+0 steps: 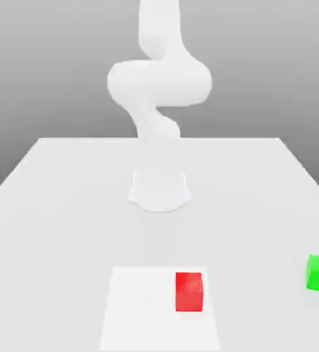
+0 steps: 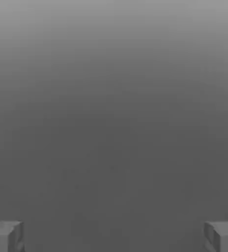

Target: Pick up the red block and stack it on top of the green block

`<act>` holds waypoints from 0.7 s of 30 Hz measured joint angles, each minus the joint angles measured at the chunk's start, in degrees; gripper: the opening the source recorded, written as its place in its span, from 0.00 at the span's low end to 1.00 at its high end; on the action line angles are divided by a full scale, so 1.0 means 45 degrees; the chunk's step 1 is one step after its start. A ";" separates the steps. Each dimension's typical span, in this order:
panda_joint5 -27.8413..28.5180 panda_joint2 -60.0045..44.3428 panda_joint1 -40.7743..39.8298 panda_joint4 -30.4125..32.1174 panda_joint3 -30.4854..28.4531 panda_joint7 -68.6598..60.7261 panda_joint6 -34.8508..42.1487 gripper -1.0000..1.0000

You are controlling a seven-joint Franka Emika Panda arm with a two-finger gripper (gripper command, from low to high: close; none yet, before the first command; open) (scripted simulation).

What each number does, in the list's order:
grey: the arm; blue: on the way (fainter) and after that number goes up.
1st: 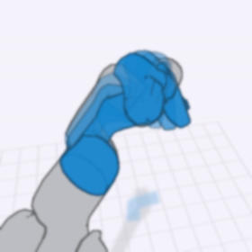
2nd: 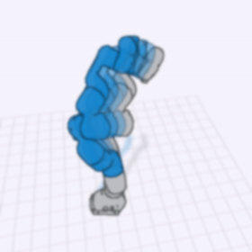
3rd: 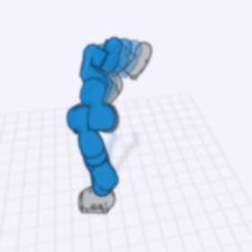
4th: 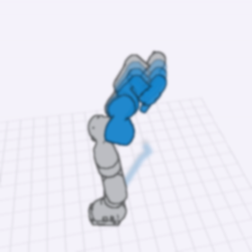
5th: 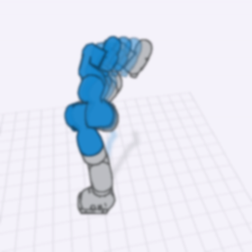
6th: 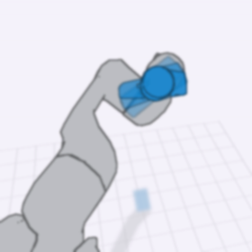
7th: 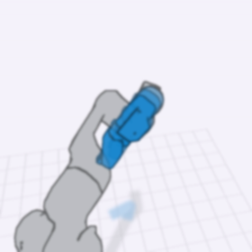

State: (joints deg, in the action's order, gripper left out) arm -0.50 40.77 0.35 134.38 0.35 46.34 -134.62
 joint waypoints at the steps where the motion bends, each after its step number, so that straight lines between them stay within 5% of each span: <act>1: -0.0045 -0.0520 0.0040 0.0261 0.0037 0.0056 -0.0289 0.50; 21: 0.0283 -0.9813 0.0665 0.4725 0.0885 0.1807 -0.5594 0.50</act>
State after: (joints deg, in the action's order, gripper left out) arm 0.77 -3.39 3.34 155.64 4.33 54.47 -159.79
